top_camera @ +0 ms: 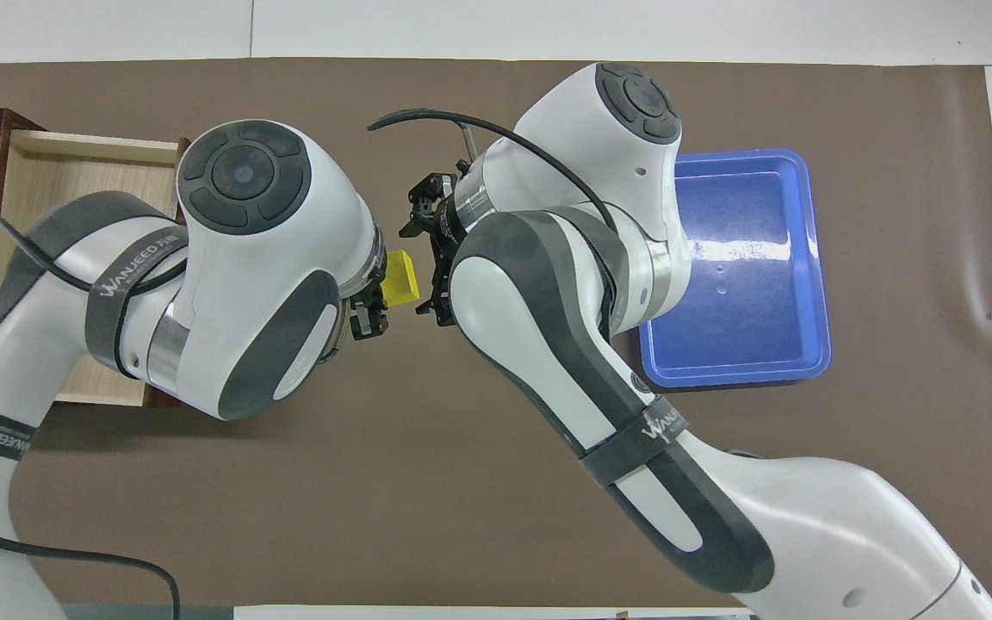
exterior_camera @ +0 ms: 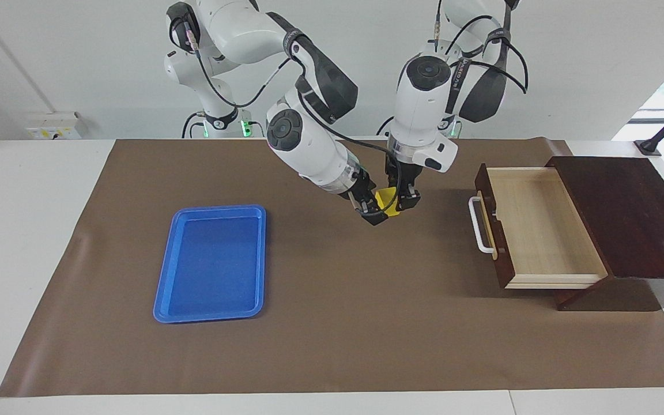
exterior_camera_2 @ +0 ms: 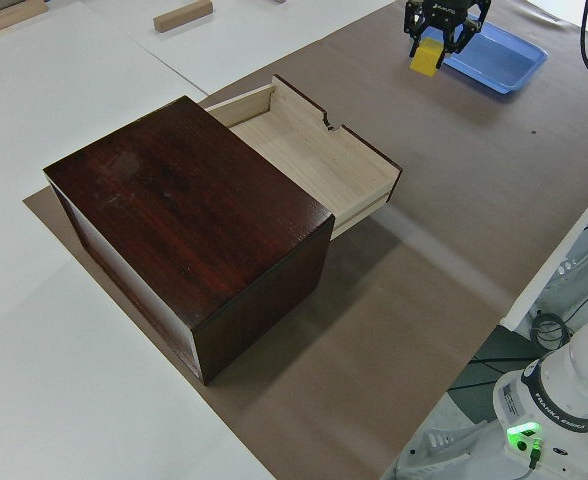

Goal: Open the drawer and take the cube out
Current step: 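Bring the cube toward the right gripper and close the right gripper on it, then open the left gripper and pull it back while the right gripper holds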

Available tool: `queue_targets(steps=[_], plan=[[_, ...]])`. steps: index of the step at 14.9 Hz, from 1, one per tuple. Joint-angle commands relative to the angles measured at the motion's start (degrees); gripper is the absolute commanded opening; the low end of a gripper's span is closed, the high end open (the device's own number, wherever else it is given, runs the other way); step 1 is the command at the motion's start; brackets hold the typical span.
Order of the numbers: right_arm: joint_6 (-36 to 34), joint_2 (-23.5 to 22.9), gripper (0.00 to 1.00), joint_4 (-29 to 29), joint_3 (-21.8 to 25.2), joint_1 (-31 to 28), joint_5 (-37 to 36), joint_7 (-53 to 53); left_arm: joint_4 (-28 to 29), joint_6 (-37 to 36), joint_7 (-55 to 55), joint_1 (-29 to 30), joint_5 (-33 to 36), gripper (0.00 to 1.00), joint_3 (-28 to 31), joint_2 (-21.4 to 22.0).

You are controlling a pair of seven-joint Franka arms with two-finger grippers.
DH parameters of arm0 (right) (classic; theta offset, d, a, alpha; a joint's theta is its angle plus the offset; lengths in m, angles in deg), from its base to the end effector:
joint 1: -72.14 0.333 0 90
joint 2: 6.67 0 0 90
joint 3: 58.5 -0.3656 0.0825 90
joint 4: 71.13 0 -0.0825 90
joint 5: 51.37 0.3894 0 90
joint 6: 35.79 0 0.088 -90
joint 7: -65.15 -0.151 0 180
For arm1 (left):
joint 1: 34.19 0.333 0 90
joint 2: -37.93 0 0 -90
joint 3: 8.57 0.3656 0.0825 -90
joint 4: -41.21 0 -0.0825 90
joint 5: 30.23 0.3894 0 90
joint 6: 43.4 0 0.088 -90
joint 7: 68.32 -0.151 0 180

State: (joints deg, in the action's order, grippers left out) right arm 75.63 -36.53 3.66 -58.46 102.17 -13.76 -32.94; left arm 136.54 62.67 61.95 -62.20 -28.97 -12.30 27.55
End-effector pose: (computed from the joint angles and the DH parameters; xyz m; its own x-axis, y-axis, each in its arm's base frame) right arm 0.6269 0.4383 0.4725 0.1255 -0.7972 -0.5906 -0.9823 -0.1835 0.0390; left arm 0.5412 -0.3285 0.5015 -0.1435 0.9896 0.0029 0.9896 0.1434 0.0112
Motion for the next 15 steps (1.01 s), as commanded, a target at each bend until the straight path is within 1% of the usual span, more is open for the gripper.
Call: queue_targets(steps=[1, 6, 8, 10, 11, 12, 13, 14, 15], plan=[[1.42, -1.52, 0.95, -1.75, -0.30, -0.33, 1.77, -0.87, 1.35, 0.97, -0.63, -0.82, -0.21, 0.00, 0.83, 0.97], [2.05, -1.43, 0.92, -1.58, -0.30, -0.33, 2.12, -0.87, 1.35, 1.06, -0.98, -0.82, -0.21, 0.00, 0.83, 0.97], [2.13, -1.43, 0.86, -1.58, -0.30, -0.24, 2.12, -0.96, 1.35, 1.06, -1.07, -0.82, -0.21, 0.00, 0.75, 0.97], [1.96, -1.43, 0.83, -1.58, -0.30, -0.07, 2.12, -1.05, 1.35, 1.06, -1.07, -0.82, -0.21, 0.00, 0.75, 0.97], [1.96, -1.43, 0.76, -1.58, -0.21, 0.11, 2.03, -1.13, 1.35, 1.06, -0.99, -0.82, -0.21, 0.00, 0.83, 0.97], [1.96, -1.43, 0.72, -1.58, -0.21, 0.20, 2.03, -1.14, 1.35, 1.06, -1.07, -0.82, -0.21, 0.00, 0.83, 0.97], [1.87, -1.43, 0.65, -1.58, -0.21, 0.28, 1.77, -1.14, 1.35, 1.06, -1.07, -0.82, -0.21, 0.00, 0.83, 0.97], [1.87, -1.43, 0.59, -1.58, -0.21, 0.28, 1.77, -1.14, 1.35, 1.06, -1.07, -0.74, -0.21, 0.00, 0.83, 0.97], [1.78, -1.43, 0.48, -1.66, -0.21, 0.28, 1.68, -1.14, 1.35, 1.06, -1.07, -0.74, -0.21, 0.00, 0.83, 0.97]])
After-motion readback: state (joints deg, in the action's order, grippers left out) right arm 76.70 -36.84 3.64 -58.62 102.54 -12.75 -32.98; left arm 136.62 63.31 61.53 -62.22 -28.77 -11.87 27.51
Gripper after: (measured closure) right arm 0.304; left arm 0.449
